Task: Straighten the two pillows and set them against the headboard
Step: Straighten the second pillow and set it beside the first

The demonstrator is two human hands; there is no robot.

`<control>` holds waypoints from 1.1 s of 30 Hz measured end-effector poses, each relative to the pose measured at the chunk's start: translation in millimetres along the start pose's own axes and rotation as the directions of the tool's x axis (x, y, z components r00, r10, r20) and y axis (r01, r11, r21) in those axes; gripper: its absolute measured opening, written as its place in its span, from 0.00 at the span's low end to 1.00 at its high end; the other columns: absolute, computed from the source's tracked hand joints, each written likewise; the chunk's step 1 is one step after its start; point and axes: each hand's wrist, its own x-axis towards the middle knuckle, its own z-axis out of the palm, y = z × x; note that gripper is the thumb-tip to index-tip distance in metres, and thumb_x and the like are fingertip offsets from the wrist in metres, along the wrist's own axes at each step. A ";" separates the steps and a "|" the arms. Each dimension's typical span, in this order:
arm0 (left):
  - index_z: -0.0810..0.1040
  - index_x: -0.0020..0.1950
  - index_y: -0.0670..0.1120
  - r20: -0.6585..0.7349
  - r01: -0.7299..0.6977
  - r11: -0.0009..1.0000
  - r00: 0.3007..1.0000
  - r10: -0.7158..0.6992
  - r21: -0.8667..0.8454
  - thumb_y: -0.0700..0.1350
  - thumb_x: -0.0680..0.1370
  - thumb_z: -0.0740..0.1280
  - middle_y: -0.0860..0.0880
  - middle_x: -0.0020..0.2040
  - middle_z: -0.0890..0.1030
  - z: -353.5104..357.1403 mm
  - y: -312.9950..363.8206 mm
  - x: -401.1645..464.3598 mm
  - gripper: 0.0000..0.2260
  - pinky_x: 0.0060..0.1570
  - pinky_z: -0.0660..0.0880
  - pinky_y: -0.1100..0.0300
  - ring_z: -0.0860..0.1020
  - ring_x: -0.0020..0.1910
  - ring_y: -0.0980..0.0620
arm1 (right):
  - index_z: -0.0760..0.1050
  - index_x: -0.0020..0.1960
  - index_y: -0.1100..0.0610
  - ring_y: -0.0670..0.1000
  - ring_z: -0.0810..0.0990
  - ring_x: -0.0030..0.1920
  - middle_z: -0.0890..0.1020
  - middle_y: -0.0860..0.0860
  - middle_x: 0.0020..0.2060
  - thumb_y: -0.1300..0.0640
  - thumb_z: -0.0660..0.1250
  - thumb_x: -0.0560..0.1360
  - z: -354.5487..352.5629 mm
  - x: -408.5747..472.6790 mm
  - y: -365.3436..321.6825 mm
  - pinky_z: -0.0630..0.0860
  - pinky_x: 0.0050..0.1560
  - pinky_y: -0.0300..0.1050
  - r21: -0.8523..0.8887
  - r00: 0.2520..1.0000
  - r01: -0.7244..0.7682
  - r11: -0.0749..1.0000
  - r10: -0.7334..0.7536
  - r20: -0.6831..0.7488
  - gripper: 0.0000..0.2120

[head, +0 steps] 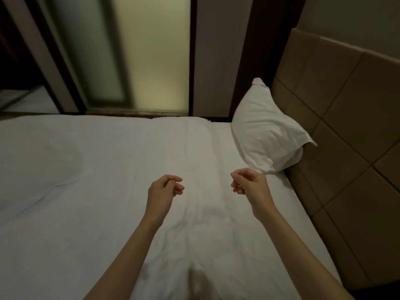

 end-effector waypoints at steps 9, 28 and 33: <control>0.81 0.42 0.46 -0.165 0.059 0.998 0.984 -0.064 -0.033 0.35 0.76 0.57 0.48 0.35 0.82 -170.8 -44.6 -29.8 0.14 0.37 0.74 0.67 0.80 0.34 0.55 | 0.80 0.38 0.56 0.45 0.77 0.27 0.81 0.49 0.25 0.64 0.68 0.72 168.9 -61.9 14.8 0.73 0.30 0.36 -0.005 0.990 -0.048 0.999 0.048 0.136 0.06; 0.77 0.45 0.51 -0.422 0.192 0.970 0.875 -0.238 -0.150 0.38 0.78 0.58 0.50 0.46 0.80 -489.2 -95.7 25.7 0.11 0.41 0.72 0.62 0.78 0.42 0.53 | 0.79 0.43 0.53 0.49 0.79 0.46 0.83 0.49 0.46 0.66 0.68 0.71 480.1 -91.3 2.4 0.74 0.48 0.44 -0.095 0.956 -0.062 0.994 0.086 0.281 0.08; 0.76 0.54 0.46 -0.486 0.204 0.966 0.835 -0.258 -0.162 0.40 0.79 0.59 0.47 0.53 0.79 -527.8 -106.0 73.4 0.08 0.48 0.72 0.58 0.77 0.47 0.51 | 0.78 0.49 0.52 0.49 0.79 0.49 0.82 0.48 0.50 0.65 0.68 0.71 536.2 -42.4 3.4 0.71 0.43 0.40 -0.100 0.937 -0.009 0.995 0.043 0.347 0.11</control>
